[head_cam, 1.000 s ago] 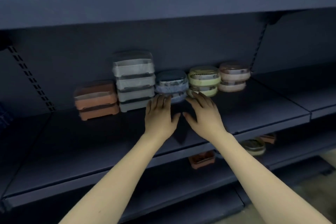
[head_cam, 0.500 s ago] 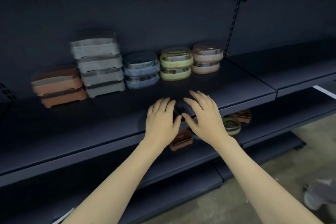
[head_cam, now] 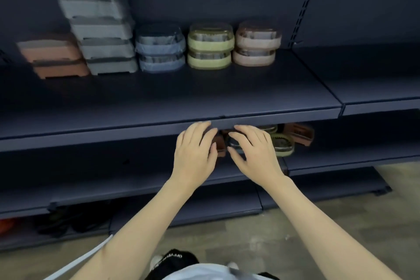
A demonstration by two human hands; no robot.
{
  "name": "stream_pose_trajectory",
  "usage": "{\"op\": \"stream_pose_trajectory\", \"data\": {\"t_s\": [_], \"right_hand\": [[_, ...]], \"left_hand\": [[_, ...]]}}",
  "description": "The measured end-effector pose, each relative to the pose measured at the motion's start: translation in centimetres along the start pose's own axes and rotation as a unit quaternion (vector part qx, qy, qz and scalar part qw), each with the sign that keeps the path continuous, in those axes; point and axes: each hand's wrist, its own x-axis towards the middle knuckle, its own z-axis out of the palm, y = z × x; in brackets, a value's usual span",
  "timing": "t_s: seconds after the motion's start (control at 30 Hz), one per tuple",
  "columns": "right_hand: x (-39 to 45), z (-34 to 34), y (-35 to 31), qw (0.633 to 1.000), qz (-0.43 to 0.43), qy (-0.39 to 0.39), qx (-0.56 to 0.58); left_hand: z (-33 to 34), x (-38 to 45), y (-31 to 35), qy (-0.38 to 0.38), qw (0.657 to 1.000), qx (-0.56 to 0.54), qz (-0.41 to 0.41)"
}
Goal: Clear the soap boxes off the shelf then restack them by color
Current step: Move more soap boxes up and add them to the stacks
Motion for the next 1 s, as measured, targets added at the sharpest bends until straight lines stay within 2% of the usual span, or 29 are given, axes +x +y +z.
{"op": "stream_pose_trajectory", "data": {"t_s": [0.07, 0.17, 0.3, 0.4, 0.47, 0.53, 0.7, 1.0], "right_hand": [[-1.3, 0.6, 1.0, 1.000, 0.002, -0.021, 0.010], [-2.9, 1.7, 2.2, 0.998, 0.013, -0.064, 0.017], [-4.6, 4.1, 4.8, 0.987, 0.042, -0.156, -0.005], [-5.3, 6.5, 7.1, 0.968, 0.068, -0.239, -0.045], [-5.7, 8.5, 8.6, 0.943, 0.100, -0.312, -0.065], [-6.0, 10.7, 10.1, 0.923, 0.122, -0.357, -0.081], [-6.5, 16.2, 13.7, 0.907, 0.135, -0.393, -0.073], [-4.7, 23.2, 17.8, 0.916, 0.104, -0.385, -0.046]], "left_hand": [[0.8, -0.7, 0.7, 0.011, 0.999, 0.011, 0.032], [2.6, -2.1, 0.9, -0.034, 0.999, 0.009, 0.029], [5.8, -2.7, -0.1, -0.158, 0.986, 0.040, -0.024], [8.7, -2.4, -1.1, -0.303, 0.948, 0.055, -0.080], [11.1, -2.6, -2.2, -0.340, 0.933, 0.089, -0.082], [13.7, -2.7, -3.2, -0.358, 0.924, 0.103, -0.084], [19.4, -3.1, -6.3, -0.418, 0.896, 0.112, -0.100], [26.1, -3.2, -10.9, -0.388, 0.910, 0.099, -0.104]]}}
